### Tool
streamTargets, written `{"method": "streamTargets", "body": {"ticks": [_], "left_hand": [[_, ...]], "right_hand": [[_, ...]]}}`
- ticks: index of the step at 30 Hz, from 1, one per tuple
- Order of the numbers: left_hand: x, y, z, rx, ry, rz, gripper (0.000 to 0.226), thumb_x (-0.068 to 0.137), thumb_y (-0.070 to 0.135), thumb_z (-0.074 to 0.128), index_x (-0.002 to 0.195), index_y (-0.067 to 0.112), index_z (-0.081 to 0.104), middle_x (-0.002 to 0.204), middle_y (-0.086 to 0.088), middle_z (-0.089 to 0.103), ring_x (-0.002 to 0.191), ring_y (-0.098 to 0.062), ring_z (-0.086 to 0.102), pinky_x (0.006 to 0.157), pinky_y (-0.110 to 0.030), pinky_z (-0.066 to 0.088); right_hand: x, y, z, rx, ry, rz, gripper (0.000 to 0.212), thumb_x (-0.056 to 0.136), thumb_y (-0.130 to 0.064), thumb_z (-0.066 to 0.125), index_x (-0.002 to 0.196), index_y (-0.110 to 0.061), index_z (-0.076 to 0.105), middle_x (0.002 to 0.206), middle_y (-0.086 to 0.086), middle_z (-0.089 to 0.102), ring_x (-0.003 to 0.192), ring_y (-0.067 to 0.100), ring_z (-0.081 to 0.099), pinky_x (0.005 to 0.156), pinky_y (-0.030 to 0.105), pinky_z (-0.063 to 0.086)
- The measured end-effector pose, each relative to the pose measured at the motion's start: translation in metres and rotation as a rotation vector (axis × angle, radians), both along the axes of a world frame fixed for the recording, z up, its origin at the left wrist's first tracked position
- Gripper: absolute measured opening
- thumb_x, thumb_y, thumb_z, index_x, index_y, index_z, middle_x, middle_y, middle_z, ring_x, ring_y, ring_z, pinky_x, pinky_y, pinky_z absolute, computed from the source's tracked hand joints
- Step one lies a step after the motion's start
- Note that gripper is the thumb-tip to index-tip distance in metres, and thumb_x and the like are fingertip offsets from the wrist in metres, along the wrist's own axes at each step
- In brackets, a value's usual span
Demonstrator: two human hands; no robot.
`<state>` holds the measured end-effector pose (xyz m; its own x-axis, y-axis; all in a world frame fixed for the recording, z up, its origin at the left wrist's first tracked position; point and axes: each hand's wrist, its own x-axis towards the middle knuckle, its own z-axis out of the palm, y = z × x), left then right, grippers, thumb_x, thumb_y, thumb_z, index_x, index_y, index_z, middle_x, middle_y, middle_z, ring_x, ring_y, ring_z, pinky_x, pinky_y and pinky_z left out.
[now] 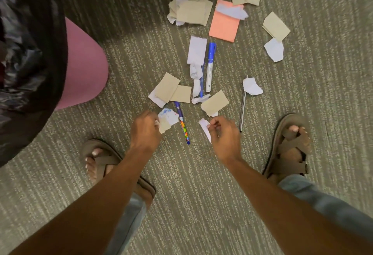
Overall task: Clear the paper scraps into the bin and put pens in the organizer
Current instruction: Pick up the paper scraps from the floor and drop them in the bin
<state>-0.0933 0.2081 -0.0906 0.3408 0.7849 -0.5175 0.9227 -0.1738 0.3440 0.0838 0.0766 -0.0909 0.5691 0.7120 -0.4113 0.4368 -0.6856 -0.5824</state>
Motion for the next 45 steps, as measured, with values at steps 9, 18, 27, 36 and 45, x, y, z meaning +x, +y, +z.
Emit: {"method": "streamTargets", "body": {"ticks": [9, 18, 27, 36, 45], "left_hand": [[0.004, 0.037, 0.0, -0.214, -0.292, 0.204, 0.023, 0.075, 0.001, 0.077, 0.094, 0.011, 0.069, 0.09, -0.004, 0.068, 0.08, -0.017, 0.059, 0.075, -0.026, 0.047], [0.025, 0.061, -0.016, -0.005, -0.107, 0.01, 0.023, 0.066, 0.007, 0.083, 0.088, 0.005, 0.075, 0.13, -0.013, 0.05, 0.12, -0.031, 0.046, 0.098, -0.04, 0.044], [0.046, 0.054, -0.02, -0.104, -0.096, 0.352, 0.017, 0.073, -0.003, 0.073, 0.075, 0.011, 0.065, 0.086, -0.011, 0.07, 0.075, -0.024, 0.063, 0.06, -0.027, 0.049], [0.033, 0.065, -0.013, -0.23, -0.307, 0.494, 0.04, 0.069, -0.01, 0.073, 0.086, 0.018, 0.052, 0.075, 0.006, 0.056, 0.067, -0.001, 0.053, 0.058, -0.005, 0.044], [0.046, 0.054, 0.0, -0.057, -0.063, 0.348, 0.081, 0.078, -0.002, 0.069, 0.143, 0.028, 0.032, 0.104, -0.015, 0.068, 0.1, -0.033, 0.061, 0.088, -0.045, 0.05]], "right_hand": [[0.036, 0.043, -0.008, 0.023, 0.029, -0.069, 0.036, 0.091, -0.002, 0.061, 0.127, -0.001, 0.057, 0.113, 0.013, 0.055, 0.086, 0.023, 0.062, 0.085, 0.042, 0.055], [0.038, 0.044, -0.014, -0.209, -0.058, 0.192, 0.059, 0.087, -0.007, 0.068, 0.14, -0.012, 0.044, 0.146, 0.007, 0.038, 0.093, 0.027, 0.065, 0.097, 0.044, 0.049], [0.046, 0.041, -0.013, -0.314, -0.288, 0.462, 0.044, 0.088, -0.023, 0.069, 0.13, -0.022, 0.056, 0.114, 0.006, 0.052, 0.1, 0.024, 0.055, 0.078, 0.036, 0.048], [0.063, 0.051, -0.019, -0.321, -0.376, 0.678, 0.06, 0.082, -0.034, 0.073, 0.134, -0.019, 0.046, 0.137, 0.006, 0.046, 0.117, 0.031, 0.045, 0.09, 0.045, 0.046], [0.068, 0.04, -0.015, -0.367, -0.38, 0.725, 0.037, 0.084, -0.035, 0.071, 0.118, -0.023, 0.063, 0.107, -0.001, 0.07, 0.105, 0.023, 0.056, 0.087, 0.041, 0.039]]}}
